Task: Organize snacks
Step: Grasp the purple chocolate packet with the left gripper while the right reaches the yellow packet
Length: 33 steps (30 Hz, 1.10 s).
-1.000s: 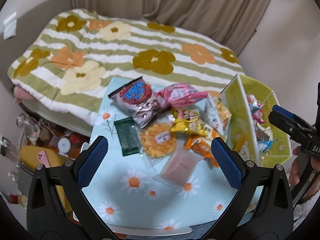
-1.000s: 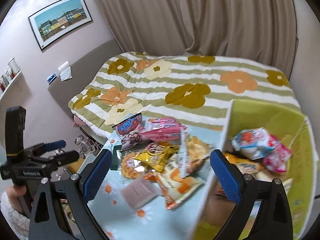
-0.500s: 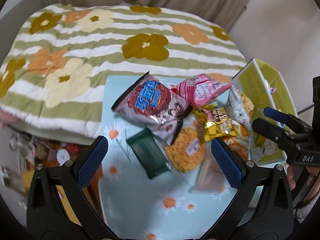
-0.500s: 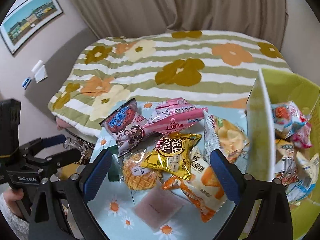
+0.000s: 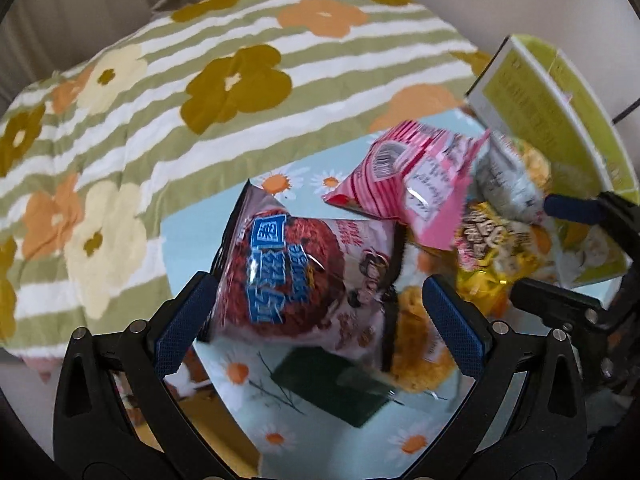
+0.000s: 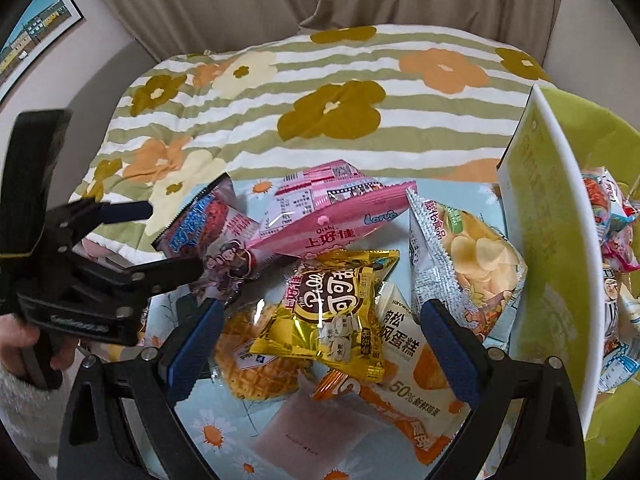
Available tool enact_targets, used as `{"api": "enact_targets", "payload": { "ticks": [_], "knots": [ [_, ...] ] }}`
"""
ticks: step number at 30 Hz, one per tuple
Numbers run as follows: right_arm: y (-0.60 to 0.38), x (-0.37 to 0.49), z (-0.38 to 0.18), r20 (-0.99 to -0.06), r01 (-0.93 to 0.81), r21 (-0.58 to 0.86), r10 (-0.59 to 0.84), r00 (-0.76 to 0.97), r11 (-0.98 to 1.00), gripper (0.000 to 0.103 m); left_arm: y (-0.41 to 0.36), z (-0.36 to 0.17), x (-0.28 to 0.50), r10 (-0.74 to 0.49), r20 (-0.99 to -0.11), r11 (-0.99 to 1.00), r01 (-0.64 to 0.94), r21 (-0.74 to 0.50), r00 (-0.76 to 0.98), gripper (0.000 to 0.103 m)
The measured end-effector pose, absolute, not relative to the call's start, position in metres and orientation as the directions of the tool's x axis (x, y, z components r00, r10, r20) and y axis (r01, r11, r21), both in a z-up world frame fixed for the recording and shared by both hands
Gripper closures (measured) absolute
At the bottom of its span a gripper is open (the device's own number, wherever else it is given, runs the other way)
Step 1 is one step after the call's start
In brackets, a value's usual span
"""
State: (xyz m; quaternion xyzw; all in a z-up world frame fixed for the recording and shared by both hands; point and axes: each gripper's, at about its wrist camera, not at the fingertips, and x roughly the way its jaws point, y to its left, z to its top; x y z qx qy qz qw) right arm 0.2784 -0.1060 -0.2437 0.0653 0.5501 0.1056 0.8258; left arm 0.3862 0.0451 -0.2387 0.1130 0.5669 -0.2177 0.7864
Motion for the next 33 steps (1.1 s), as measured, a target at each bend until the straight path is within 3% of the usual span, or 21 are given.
{"api": "enact_targets", "payload": {
  "ticks": [4, 9, 21, 28, 33],
  "knots": [
    [-0.106, 0.283, -0.254, -0.902, -0.090, 0.234, 0.250, 0.352, 0.968, 0.005, 0.038, -0.260, 0.400, -0.225, -0.955, 0.872, 0.477, -0.109, 0.194, 0.001],
    [-0.107, 0.287, -0.266, -0.910, -0.086, 0.240, 0.255, 0.327, 0.967, 0.005, 0.030, -0.282, 0.402, -0.180, -0.969, 0.858, 0.508, -0.070, 0.169, 0.001],
    [-0.103, 0.298, -0.280, -0.918, -0.095, 0.244, 0.261, 0.299, 0.965, 0.005, 0.032, -0.293, 0.401, -0.201, -0.960, 0.825, 0.563, -0.059, 0.195, 0.000],
    [-0.102, 0.301, -0.282, -0.918, -0.086, 0.257, 0.271, 0.289, 0.962, 0.005, 0.015, -0.312, 0.404, -0.043, -0.985, 0.780, 0.622, 0.070, 0.166, 0.000],
    [-0.099, 0.303, -0.283, -0.921, -0.089, 0.247, 0.263, 0.286, 0.965, 0.005, 0.021, -0.306, 0.404, -0.076, -0.980, 0.801, 0.596, 0.049, 0.182, 0.004]
  ]
}}
